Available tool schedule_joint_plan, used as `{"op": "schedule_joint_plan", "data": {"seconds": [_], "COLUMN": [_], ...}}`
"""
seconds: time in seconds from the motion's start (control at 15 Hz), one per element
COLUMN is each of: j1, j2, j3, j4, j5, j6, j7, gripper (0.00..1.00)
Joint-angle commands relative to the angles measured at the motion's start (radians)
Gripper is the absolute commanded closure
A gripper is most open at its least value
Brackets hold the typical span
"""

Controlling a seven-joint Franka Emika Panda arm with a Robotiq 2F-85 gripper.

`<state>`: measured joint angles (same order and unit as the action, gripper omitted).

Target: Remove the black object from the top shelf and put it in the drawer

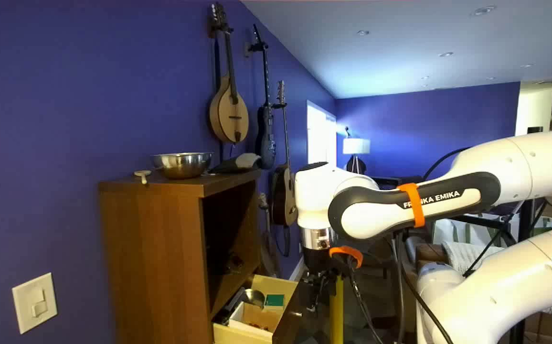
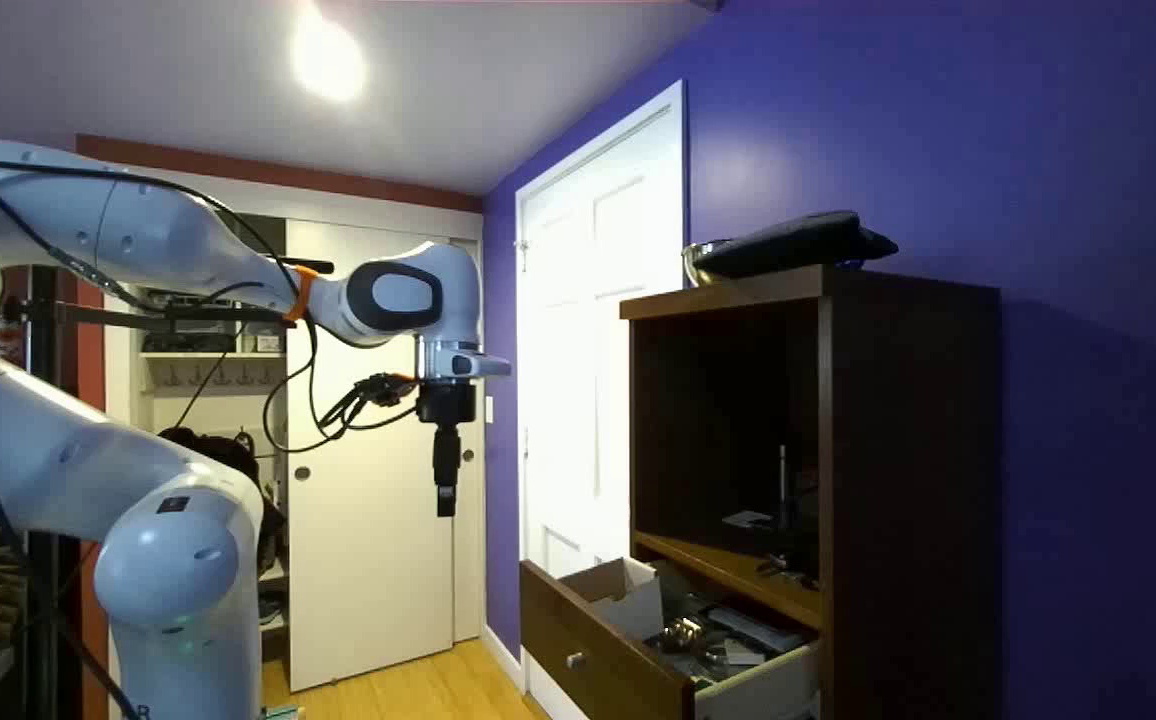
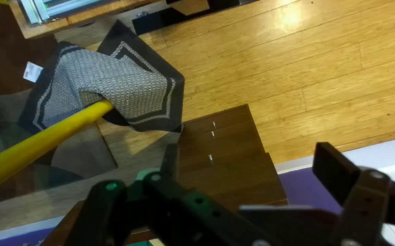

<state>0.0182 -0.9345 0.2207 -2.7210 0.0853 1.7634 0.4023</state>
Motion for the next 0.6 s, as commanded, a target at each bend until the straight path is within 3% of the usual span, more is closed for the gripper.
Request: {"op": "schedule_joint_plan", "data": {"seconds": [0.0, 0.2, 0.33, 0.53], "j1": [-0.002, -0.012, -0.033, -0.040], "j2": [0.000, -0.015, -0.025, 0.067], "j3": [0.001, -0.023, -0.095, -0.197], "j4": [0.002, -0.002, 0.012, 0.076], "j5": [0.001, -0.025, -0.047, -0.039], "j6": [-0.002, 0.044, 0.135, 0.301], "j7": [-0.002, -0.040, -0.112, -0.246], "gripper": [0.00, 0.00, 0.00, 0.00]}}
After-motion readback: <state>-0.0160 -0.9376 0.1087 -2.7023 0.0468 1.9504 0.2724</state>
